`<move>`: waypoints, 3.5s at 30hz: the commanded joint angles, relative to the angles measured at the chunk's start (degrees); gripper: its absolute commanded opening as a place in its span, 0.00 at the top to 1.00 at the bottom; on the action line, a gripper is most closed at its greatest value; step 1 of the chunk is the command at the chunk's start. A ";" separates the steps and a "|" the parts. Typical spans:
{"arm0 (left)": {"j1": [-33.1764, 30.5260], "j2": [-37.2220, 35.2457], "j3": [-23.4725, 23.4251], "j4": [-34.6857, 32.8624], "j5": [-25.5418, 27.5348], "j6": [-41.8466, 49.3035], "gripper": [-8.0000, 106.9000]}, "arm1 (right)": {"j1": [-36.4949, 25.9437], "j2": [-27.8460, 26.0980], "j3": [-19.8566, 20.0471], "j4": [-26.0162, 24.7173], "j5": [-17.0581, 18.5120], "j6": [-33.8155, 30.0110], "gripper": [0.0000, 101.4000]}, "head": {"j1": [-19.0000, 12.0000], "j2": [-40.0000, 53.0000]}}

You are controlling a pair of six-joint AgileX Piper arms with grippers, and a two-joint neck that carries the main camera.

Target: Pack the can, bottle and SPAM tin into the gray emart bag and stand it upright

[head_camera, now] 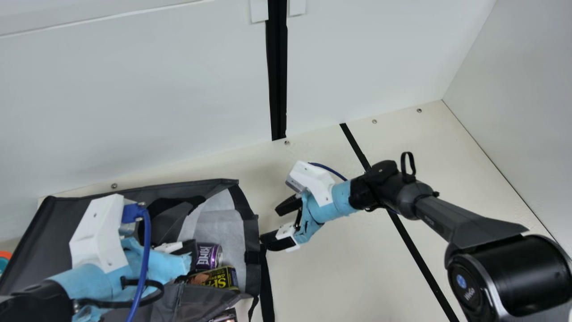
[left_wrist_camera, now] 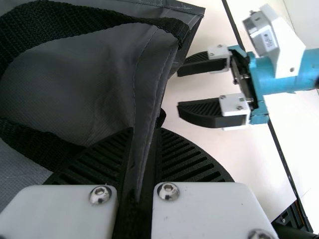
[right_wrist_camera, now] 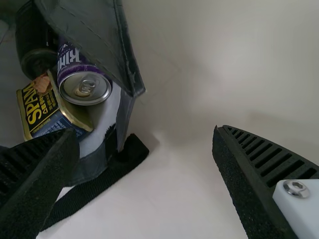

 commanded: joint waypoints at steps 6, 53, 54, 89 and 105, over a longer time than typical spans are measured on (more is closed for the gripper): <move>0.00 0.00 0.00 0.00 0.00 0.00 1.00 | 3.00 3.73 -3.91 1.21 1.04 0.79 0.06 | -1.30 -0.14; 0.00 0.00 0.00 0.00 0.00 0.00 1.00 | 5.40 4.03 -1.29 13.53 13.14 5.53 1.00 | -1.30 -0.14; 0.00 0.00 0.00 0.00 0.00 0.00 1.00 | 5.56 3.30 -0.56 14.41 13.14 5.55 1.00 | -1.30 -0.14; 1.09 -6.97 -11.10 4.45 7.00 7.00 1.00 | 4.52 -34.13 14.17 34.49 13.14 20.43 1.00 | -1.30 -0.14; -1.15 -9.93 -23.16 9.17 16.41 8.04 1.00 | 1.31 -52.34 10.43 34.49 13.14 35.92 1.00 | -1.30 -0.14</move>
